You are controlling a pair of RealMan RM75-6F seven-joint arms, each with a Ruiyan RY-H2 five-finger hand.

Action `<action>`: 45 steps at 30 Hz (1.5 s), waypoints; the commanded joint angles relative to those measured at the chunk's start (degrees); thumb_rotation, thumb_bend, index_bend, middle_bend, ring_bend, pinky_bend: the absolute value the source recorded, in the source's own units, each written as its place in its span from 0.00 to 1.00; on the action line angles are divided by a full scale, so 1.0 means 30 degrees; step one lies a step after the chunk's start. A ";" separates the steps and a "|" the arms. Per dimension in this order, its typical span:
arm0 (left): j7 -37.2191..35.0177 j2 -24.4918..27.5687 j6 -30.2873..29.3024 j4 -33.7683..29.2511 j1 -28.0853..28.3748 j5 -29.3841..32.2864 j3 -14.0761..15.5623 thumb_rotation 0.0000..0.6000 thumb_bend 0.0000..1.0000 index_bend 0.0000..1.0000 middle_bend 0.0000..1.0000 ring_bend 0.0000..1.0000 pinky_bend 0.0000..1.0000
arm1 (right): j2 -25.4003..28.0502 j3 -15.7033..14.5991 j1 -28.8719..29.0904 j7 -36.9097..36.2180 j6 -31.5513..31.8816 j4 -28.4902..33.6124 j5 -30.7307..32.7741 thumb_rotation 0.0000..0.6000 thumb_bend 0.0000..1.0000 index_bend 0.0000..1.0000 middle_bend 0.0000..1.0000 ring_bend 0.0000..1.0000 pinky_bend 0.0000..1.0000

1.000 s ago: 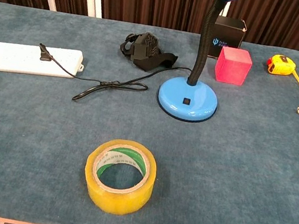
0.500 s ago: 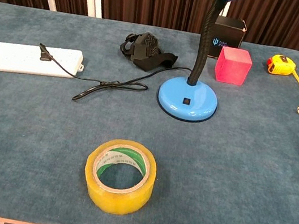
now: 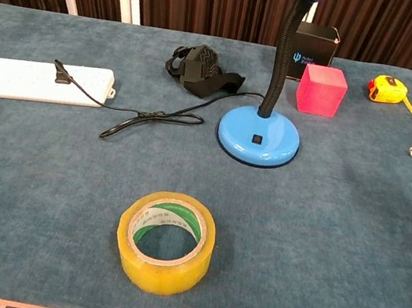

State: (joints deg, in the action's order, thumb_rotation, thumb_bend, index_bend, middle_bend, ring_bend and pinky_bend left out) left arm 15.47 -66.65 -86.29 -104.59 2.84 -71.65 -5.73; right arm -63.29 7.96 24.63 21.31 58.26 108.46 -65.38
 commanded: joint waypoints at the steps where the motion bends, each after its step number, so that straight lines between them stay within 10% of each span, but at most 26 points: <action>1: -0.0040 0.0022 0.0014 -0.0013 0.0002 0.0012 -0.0005 1.00 0.64 0.15 0.02 0.00 0.00 | -0.1716 0.0474 0.1284 0.1785 -0.0735 0.0080 0.1912 1.00 0.67 0.00 0.70 0.79 0.74; 9: -0.0153 0.0089 0.0090 -0.0060 0.0012 0.0088 -0.0018 1.00 0.64 0.15 0.02 0.00 0.00 | -0.4316 0.0735 0.3234 0.3789 -0.1178 -0.0904 0.4610 1.00 0.85 0.00 0.74 0.82 0.80; 45: -0.0218 0.0167 0.0288 -0.0023 0.0102 0.0326 -0.0021 1.00 0.64 0.15 0.02 0.00 0.00 | -0.8902 0.1055 0.7996 0.6195 -0.0799 -0.4092 0.9891 1.00 0.86 0.00 0.75 0.82 0.95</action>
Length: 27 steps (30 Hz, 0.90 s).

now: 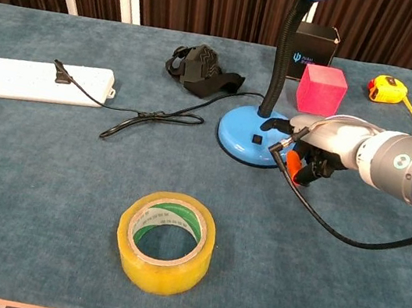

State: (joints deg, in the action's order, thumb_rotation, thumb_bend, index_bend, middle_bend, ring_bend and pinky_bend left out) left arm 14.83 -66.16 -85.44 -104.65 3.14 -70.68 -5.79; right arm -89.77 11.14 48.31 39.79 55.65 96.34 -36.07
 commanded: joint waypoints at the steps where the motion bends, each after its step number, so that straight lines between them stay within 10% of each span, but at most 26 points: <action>1: 0.0004 0.0005 0.0007 -0.0002 0.0000 0.0011 0.0006 1.00 0.64 0.15 0.02 0.00 0.00 | -0.0114 -0.0012 0.0173 0.0038 0.0099 -0.0085 0.0210 1.00 0.86 0.00 0.75 0.82 0.95; 27: 0.0105 0.0019 0.0038 0.0008 0.0032 0.0134 0.0011 1.00 0.64 0.15 0.02 0.00 0.00 | -0.0418 -0.0639 0.0914 -0.0183 0.0262 -0.0396 0.0925 1.00 0.86 0.00 0.74 0.82 1.00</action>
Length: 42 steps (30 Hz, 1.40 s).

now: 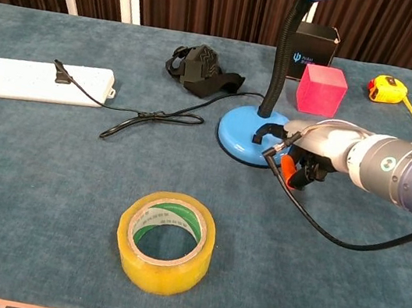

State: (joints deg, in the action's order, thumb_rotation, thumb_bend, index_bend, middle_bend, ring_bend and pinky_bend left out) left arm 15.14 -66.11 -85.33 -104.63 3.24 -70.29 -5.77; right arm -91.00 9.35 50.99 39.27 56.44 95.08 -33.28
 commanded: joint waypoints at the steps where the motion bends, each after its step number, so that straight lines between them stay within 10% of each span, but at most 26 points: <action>1: 0.0006 0.0003 0.0005 0.0000 0.0003 0.0002 0.0003 1.00 0.64 0.15 0.02 0.00 0.00 | -0.0007 -0.0077 0.0034 -0.0020 -0.0019 0.0048 -0.0005 1.00 0.86 0.00 0.74 0.82 1.00; 35: -0.0005 0.0004 -0.0062 0.0133 0.0021 -0.0026 -0.0014 1.00 0.64 0.15 0.02 0.00 0.00 | -0.0229 -0.1072 0.0703 0.0532 0.0858 0.0796 0.0454 1.00 0.86 0.04 0.74 0.81 1.00; 42: 0.0042 0.0000 -0.0053 0.0106 0.0021 -0.0004 0.0003 1.00 0.64 0.15 0.02 0.00 0.00 | 0.1542 -0.0650 -0.0250 -0.0245 0.3003 0.3220 -0.0764 1.00 0.86 0.01 0.51 0.64 1.00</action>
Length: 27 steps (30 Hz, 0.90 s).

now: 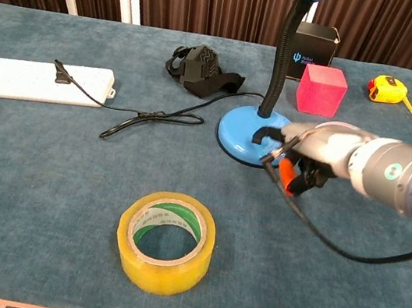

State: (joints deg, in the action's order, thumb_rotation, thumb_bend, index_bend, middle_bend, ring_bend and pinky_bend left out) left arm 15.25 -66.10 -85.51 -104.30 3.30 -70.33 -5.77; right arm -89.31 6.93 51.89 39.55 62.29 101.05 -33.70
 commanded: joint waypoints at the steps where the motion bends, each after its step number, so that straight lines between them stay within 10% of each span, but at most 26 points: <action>1: 0.0017 0.0006 0.0022 -0.0016 -0.0003 0.0035 0.0012 1.00 0.64 0.15 0.02 0.00 0.00 | 0.1566 0.0022 -0.0806 -0.0186 0.1626 0.1972 -0.0741 1.00 0.86 0.00 0.48 0.60 1.00; 14: 0.0292 -0.0055 -0.0188 -0.0168 -0.0014 -0.0148 0.0045 1.00 0.64 0.15 0.02 0.00 0.00 | 0.9774 -0.4584 -0.5850 -0.2283 0.5965 0.8259 -0.7944 1.00 0.41 0.00 0.09 0.15 1.00; 19: 0.0438 -0.0139 -0.0258 -0.0158 -0.0017 -0.0302 0.0117 1.00 0.64 0.15 0.02 0.00 0.00 | 1.1636 -0.7015 -0.9195 -0.6345 0.7887 0.6337 -1.3446 1.00 0.34 0.00 0.05 0.11 1.00; 24: 0.0494 -0.0156 -0.0220 -0.0139 0.0013 -0.0404 0.0163 1.00 0.64 0.15 0.02 0.00 0.00 | 1.0023 -0.7305 -1.2450 -0.7320 1.2305 0.1853 -1.7114 1.00 0.34 0.00 0.02 0.06 1.00; 25: 0.0499 -0.0153 -0.0224 -0.0129 0.0015 -0.0428 0.0170 1.00 0.64 0.15 0.02 0.00 0.00 | 0.9756 -0.7362 -1.2786 -0.7487 1.2613 0.1225 -1.7496 1.00 0.34 0.00 0.02 0.05 0.97; 27: 0.0500 -0.0153 -0.0246 -0.0111 0.0015 -0.0466 0.0168 1.00 0.64 0.15 0.02 0.00 0.00 | 0.9426 -0.7650 -1.3432 -0.7834 1.2748 0.0163 -1.7954 1.00 0.31 0.00 0.00 0.02 0.47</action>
State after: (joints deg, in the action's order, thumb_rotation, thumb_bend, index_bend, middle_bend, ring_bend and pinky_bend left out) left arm 16.75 -66.57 -86.25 -104.63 3.35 -71.73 -5.27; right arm -58.78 -13.29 18.37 20.04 95.78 109.86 -81.24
